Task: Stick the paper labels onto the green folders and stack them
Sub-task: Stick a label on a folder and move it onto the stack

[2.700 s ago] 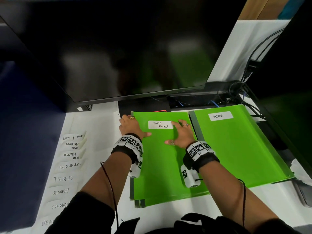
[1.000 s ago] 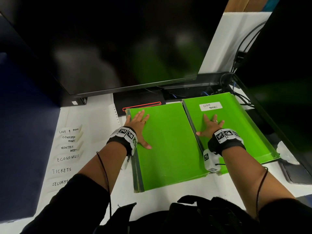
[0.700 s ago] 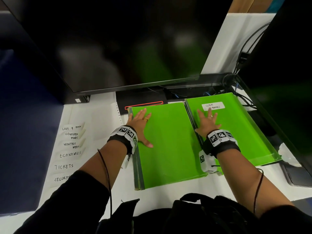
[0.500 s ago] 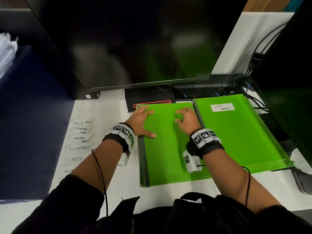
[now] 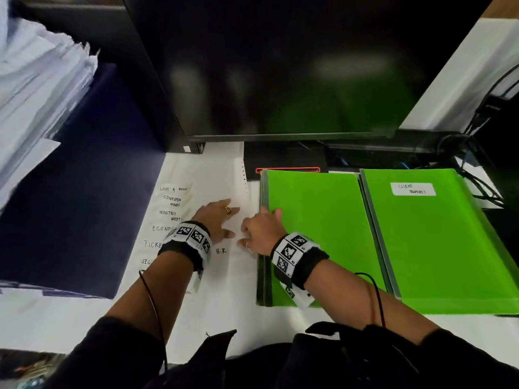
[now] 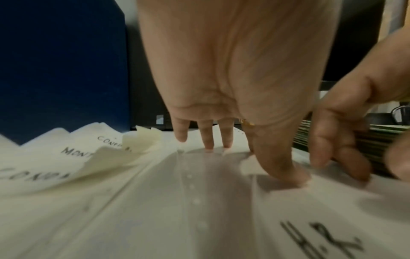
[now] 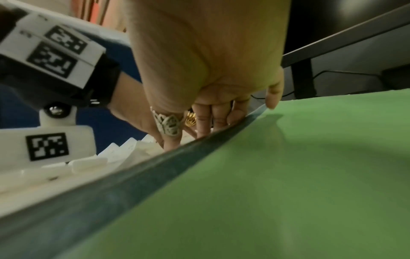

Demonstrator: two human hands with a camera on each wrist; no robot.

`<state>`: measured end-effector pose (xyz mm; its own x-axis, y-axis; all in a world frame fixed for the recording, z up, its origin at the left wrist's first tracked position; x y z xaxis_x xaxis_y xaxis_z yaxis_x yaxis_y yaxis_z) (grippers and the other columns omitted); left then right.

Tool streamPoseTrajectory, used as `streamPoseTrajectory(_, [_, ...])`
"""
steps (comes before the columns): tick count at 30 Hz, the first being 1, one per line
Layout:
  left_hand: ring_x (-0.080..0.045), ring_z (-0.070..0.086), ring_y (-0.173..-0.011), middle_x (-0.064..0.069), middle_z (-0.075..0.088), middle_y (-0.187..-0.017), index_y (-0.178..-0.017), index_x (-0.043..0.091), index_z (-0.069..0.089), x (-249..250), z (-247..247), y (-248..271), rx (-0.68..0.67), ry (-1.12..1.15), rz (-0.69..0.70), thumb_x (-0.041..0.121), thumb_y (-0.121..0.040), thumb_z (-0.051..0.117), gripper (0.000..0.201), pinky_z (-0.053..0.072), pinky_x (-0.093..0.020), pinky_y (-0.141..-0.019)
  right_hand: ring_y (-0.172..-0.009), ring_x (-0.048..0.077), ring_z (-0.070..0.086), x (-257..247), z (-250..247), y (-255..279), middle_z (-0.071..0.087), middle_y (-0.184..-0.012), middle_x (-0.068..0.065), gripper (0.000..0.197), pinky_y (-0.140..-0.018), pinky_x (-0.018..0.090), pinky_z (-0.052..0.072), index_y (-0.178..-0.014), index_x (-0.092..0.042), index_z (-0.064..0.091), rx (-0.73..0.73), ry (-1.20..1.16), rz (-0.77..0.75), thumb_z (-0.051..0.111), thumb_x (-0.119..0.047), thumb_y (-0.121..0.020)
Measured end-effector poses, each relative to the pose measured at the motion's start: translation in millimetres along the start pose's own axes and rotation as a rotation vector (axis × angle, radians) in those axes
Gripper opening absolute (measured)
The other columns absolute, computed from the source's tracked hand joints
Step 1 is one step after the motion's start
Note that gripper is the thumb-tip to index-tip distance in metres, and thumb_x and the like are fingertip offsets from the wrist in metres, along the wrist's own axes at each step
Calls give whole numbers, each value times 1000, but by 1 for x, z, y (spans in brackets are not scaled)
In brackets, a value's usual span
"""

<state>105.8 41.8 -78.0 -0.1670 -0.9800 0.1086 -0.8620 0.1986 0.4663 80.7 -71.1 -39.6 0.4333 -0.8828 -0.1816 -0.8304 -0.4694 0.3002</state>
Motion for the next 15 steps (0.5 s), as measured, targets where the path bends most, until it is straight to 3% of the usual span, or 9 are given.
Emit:
streamPoseTrajectory(2, [-19,12,-145,6,8,-159,-149,33,20,3,-1,4,39,24,5,41,-84,64,79,17,-41,-119,-119,26,38,-4,5,1,67,-104,5,36,-98,51,23,-105,-18,62,2,44,0,62,-46,-82])
streamPoseTrajectory(5, [-18,10,-145,7,7,-158,-148,33,21,2,-1,7,55,82,24,38,-85,64,77,17,-37,-119,-123,27,34,-4,8,1,68,-102,4,29,-101,53,17,-108,-19,62,8,-1,37,67,-19,-79])
streamPoseTrajectory(7, [-18,9,-145,7,7,-158,-148,33,21,1,0,8,57,109,39,37,-85,65,77,19,-36,-117,-125,25,33,-1,8,-1,69,-102,0,36,-106,54,15,-110,-22,62,9,-81,74,63,-6,-78])
streamPoseTrajectory(12, [-18,11,-144,6,10,-158,-148,33,23,0,-2,6,77,107,44,38,-84,66,78,23,-34,-115,-119,15,40,8,0,-2,70,-97,-7,26,-96,42,21,-104,-30,64,41,-311,105,60,-13,-85])
streamPoseTrajectory(15, [-19,17,-142,8,14,-156,-146,32,28,0,-7,5,76,109,24,30,-82,69,77,31,-37,-112,-112,15,51,11,-9,-2,68,-92,-10,29,-94,40,25,-95,-27,70,20,-451,113,51,-8,-87])
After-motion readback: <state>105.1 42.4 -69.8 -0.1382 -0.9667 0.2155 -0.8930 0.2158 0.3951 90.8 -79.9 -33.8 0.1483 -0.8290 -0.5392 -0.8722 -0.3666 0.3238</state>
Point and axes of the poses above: each hand's wrist, its own y-axis away from the middle knuckle, its own z-axis out of the palm, x = y × z, the point moved 8 cm from there along -y, towards the middle knuckle
